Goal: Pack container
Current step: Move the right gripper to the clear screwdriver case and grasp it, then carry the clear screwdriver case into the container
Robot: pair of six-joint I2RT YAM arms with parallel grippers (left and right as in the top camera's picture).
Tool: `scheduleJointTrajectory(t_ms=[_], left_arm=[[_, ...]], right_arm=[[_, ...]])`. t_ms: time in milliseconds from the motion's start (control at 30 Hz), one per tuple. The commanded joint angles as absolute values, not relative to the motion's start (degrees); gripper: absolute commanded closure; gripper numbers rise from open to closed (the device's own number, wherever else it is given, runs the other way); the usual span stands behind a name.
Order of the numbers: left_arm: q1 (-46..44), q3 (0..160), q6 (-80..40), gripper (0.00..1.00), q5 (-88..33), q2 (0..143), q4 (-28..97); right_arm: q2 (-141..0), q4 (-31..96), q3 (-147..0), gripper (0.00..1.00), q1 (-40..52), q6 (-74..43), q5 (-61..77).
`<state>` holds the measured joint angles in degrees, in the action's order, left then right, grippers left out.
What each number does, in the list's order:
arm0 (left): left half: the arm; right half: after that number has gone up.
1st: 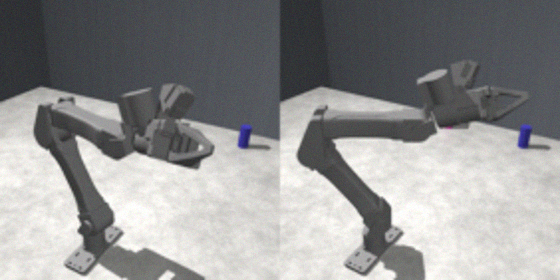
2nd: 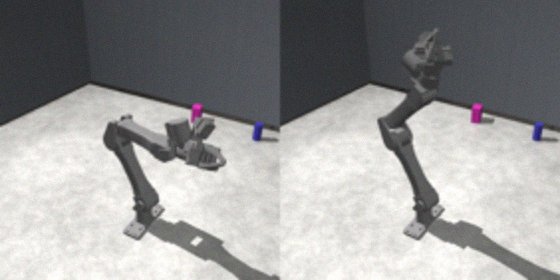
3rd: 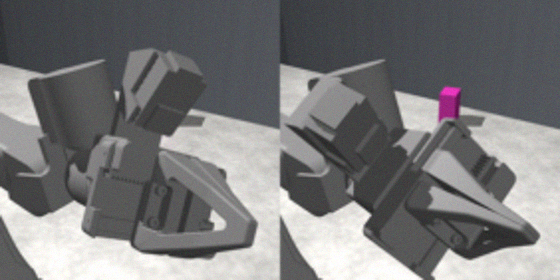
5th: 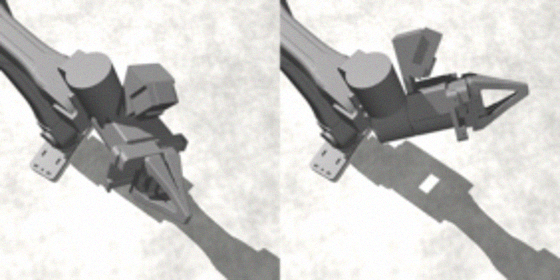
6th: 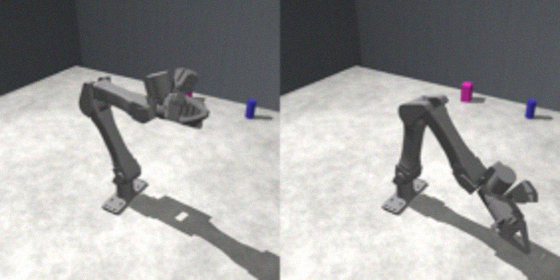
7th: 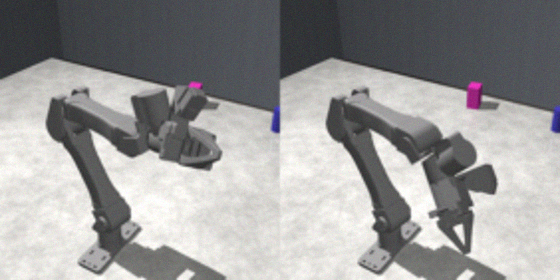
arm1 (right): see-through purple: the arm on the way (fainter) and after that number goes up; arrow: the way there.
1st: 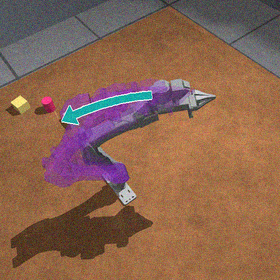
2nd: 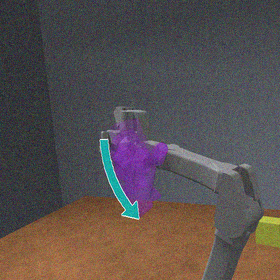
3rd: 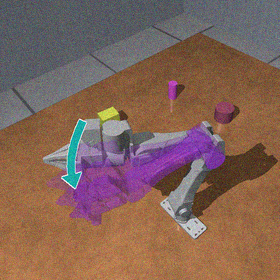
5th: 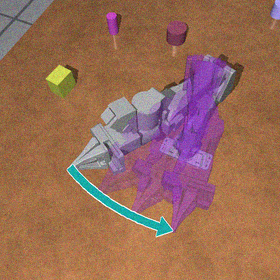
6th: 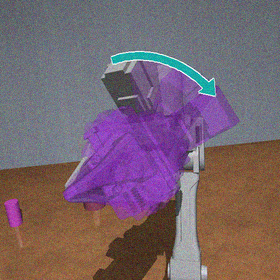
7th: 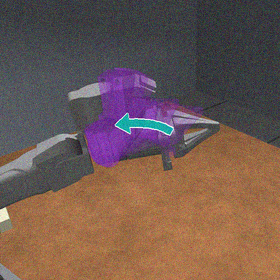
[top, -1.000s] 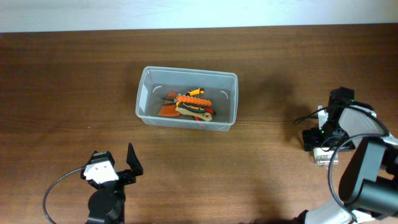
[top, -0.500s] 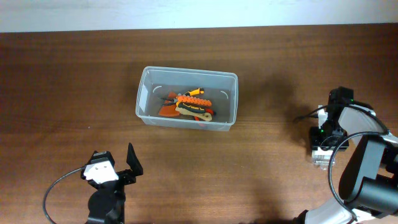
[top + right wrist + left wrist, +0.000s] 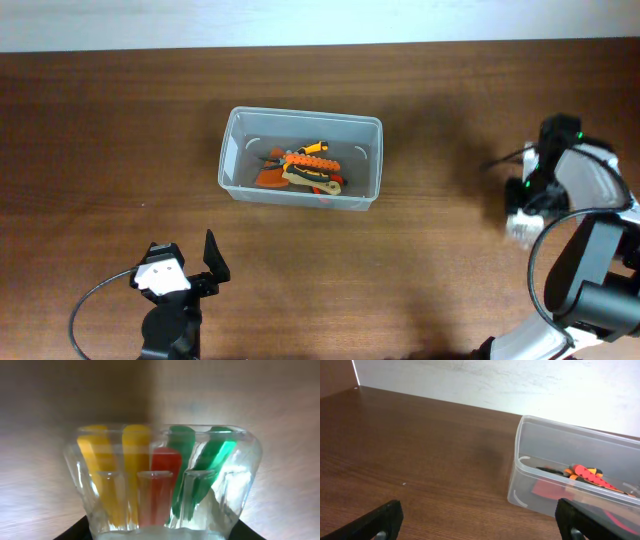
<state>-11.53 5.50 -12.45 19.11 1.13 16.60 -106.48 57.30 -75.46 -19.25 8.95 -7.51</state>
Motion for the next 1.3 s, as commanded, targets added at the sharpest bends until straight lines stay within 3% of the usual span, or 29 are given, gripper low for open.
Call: scheduleJointTrajectory(t_ms=[0, 400, 733, 1000, 1267], left_arm=[[-11.75, 5.34, -11.94, 0.01, 19.31, 0.78, 16.71], [-11.73, 5.34, -11.94, 0.01, 19.31, 0.78, 16.71], [-11.75, 5.34, -11.94, 0.01, 19.31, 0.78, 16.71], [-11.73, 5.34, -11.94, 0.01, 19.31, 0.78, 16.71], [-11.75, 5.32, -11.94, 0.01, 19.31, 0.78, 16.71]], right_arm=[[-106.32, 59.96, -84.99, 0.49, -16.64, 8.03, -1.02], [-106.32, 63.88, -107.55, 0.49, -0.36, 8.08, 1.13], [-106.34, 53.82, -110.56, 0.49, 19.38, 8.38, 0.84], [-107.50, 50.09, -110.54, 0.50, 29.85, 23.55, 0.86], [-116.49, 50.11, -110.52, 0.50, 34.26, 33.08, 0.89]])
